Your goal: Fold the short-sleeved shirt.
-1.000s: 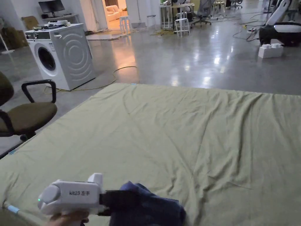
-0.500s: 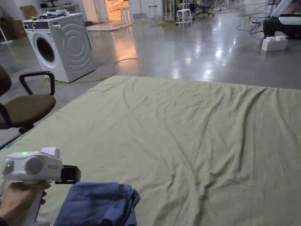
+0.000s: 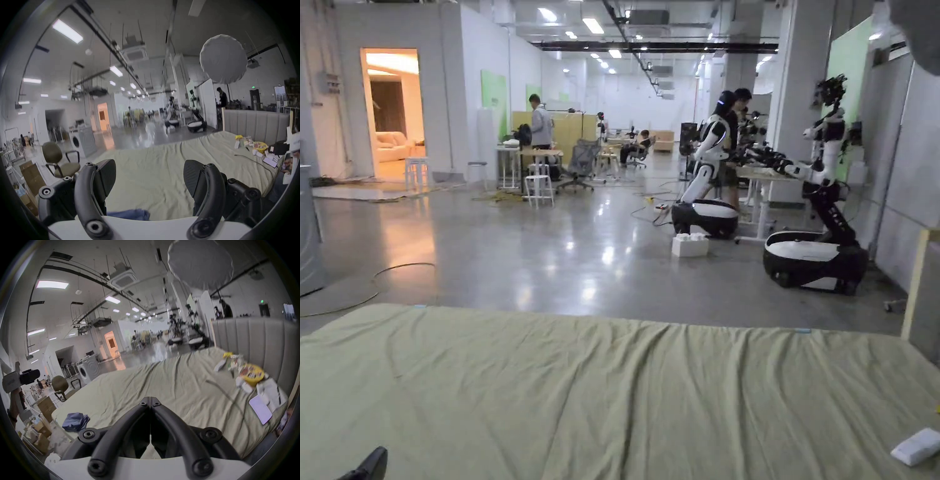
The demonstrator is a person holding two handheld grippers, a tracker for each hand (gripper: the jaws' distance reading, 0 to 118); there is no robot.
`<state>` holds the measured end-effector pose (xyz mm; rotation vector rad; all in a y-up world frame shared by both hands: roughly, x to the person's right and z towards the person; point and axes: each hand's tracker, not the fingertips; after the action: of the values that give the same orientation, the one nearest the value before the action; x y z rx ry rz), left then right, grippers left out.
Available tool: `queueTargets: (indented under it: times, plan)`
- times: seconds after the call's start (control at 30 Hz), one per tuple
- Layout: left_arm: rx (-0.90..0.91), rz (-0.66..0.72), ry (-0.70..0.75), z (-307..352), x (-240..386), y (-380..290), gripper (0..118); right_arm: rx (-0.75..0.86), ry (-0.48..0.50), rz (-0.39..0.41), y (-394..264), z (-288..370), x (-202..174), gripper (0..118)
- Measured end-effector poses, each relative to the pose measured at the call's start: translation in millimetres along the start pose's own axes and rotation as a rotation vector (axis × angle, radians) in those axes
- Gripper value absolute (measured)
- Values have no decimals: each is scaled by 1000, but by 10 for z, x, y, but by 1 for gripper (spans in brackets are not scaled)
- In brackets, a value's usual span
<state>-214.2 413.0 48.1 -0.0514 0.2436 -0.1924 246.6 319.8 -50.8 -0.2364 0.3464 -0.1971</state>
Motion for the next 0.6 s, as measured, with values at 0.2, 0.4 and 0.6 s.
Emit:
queueTargets:
  times: [0.2,0.4,0.6]
  plan:
    - [22,-4,67,55,623,-155,83,165,-53,174,245,247,-193,0]
    - [-3,0,27,226,760,-205,51,237,-38,305,249,402,-344,0]
    - [25,-27,-12,434,742,-153,0,185,-46,245,172,406,-361,0]
